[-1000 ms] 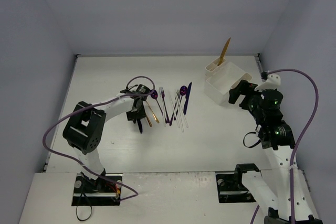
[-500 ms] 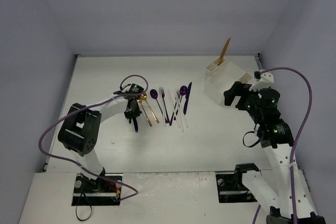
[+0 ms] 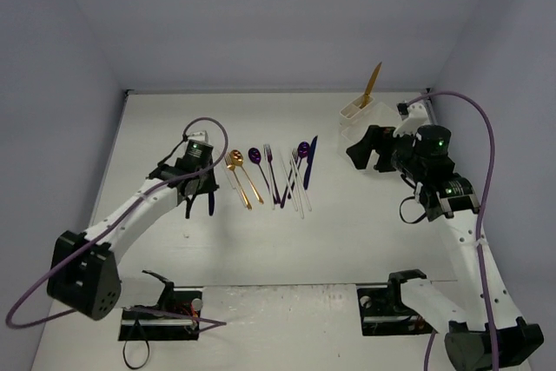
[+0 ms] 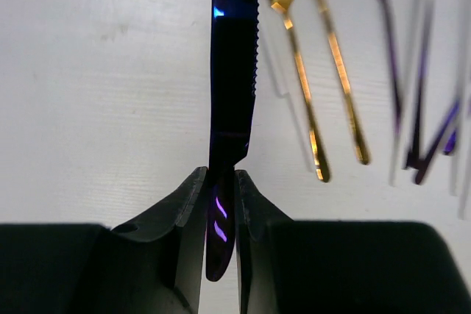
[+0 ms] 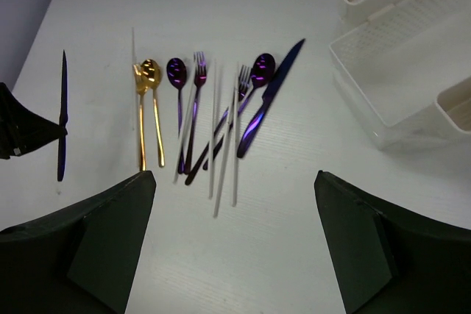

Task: Sort the eating utensils into containers

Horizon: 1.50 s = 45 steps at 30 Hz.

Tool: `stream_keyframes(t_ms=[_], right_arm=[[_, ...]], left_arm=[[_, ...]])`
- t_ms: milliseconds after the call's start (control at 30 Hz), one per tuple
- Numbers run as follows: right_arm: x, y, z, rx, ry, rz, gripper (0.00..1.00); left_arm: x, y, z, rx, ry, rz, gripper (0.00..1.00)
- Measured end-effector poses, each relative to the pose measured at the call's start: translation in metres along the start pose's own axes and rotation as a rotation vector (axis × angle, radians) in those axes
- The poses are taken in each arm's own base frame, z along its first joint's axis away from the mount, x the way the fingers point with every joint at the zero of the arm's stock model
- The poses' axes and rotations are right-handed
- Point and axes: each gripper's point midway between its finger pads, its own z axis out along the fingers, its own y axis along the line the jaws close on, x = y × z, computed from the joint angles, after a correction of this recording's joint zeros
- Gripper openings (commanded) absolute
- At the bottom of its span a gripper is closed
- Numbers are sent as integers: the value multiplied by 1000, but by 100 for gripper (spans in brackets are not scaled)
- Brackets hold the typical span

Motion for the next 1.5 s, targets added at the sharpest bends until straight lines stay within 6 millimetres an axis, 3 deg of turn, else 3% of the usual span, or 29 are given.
stream_keyframes(t_ms=[100, 200, 300, 467, 667, 933, 1100, 1367, 1500], right_arm=[[-12, 15, 6, -61, 8, -2, 87], [-20, 29, 15, -112, 24, 4, 87], [-25, 41, 25, -155, 46, 17, 86], [-28, 77, 41, -263, 99, 26, 85], [-26, 119, 56, -364, 146, 18, 80], [-11, 156, 72, -432, 207, 6, 67], [1, 164, 83, -433, 238, 13, 49], [4, 167, 87, -424, 242, 24, 4], [2, 169, 87, -428, 236, 35, 0]], left_arm=[[-24, -20, -31, 129, -115, 47, 0], [-35, -47, -57, 254, -185, 119, 0], [-37, -81, -82, 370, -229, 211, 0], [-30, -132, -117, 529, -267, 340, 0], [-30, -168, -142, 629, -307, 411, 0], [-27, -186, -148, 652, -324, 461, 0], [-25, -188, -143, 635, -326, 474, 0], [-31, -188, -142, 620, -356, 484, 0], [-32, -189, -139, 613, -358, 489, 0]])
